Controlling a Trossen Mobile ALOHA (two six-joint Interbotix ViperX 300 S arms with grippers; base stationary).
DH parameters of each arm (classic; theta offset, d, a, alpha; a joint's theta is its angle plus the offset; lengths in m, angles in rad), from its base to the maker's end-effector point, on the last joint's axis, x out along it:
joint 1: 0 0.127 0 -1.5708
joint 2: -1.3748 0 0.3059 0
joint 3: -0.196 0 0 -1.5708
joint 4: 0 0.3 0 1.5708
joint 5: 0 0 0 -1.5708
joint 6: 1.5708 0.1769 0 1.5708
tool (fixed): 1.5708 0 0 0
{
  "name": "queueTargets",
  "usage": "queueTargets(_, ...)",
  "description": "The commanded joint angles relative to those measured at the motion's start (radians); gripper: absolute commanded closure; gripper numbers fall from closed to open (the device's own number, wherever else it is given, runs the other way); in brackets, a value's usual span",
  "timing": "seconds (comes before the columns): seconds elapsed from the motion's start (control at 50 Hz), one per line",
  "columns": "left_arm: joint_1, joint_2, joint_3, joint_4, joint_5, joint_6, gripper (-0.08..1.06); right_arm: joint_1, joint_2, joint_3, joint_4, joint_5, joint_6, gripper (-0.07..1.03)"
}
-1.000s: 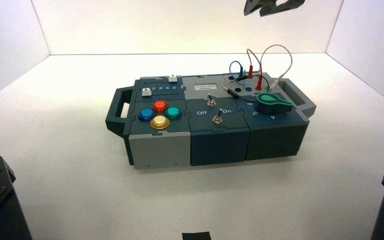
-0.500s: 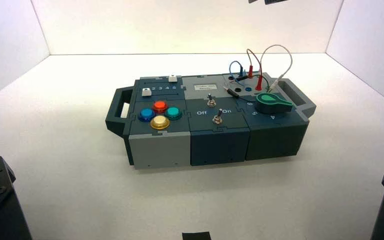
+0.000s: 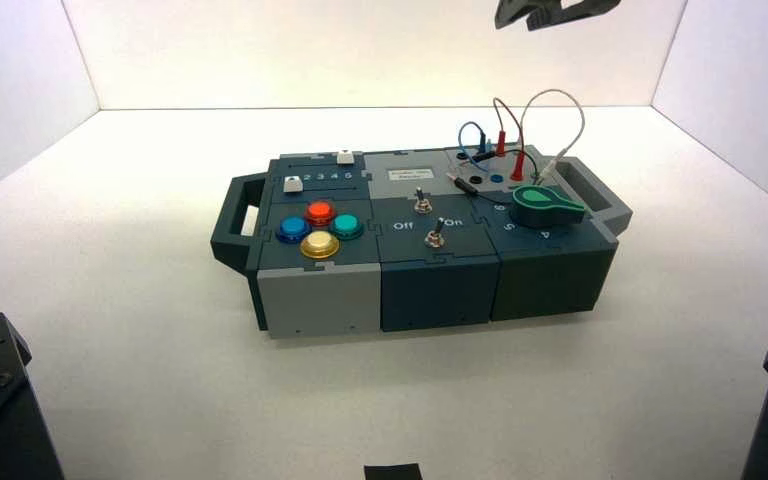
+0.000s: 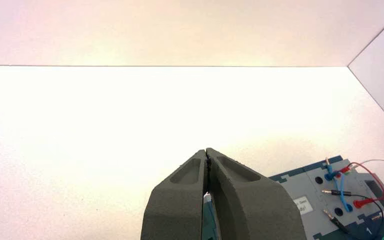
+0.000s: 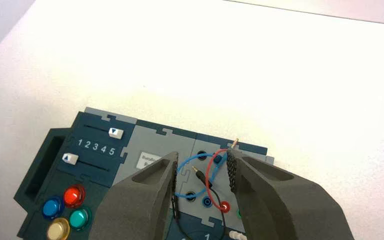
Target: Pull the red wire.
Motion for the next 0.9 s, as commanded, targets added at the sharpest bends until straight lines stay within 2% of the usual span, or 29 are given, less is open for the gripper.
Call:
queueTargets(0.02,-0.005,-0.002,-0.038,-0.002,-0.008,-0.005,1.01,0.005,-0.002,-0.011,-0.003,-0.008,-0.002,0.44)
queueTargets(0.9,-0.011,0.031,-0.032,0.0,-0.003,-0.005,1.01,0.005,0.043,-0.005,-0.011,-0.008,0.0,0.45)
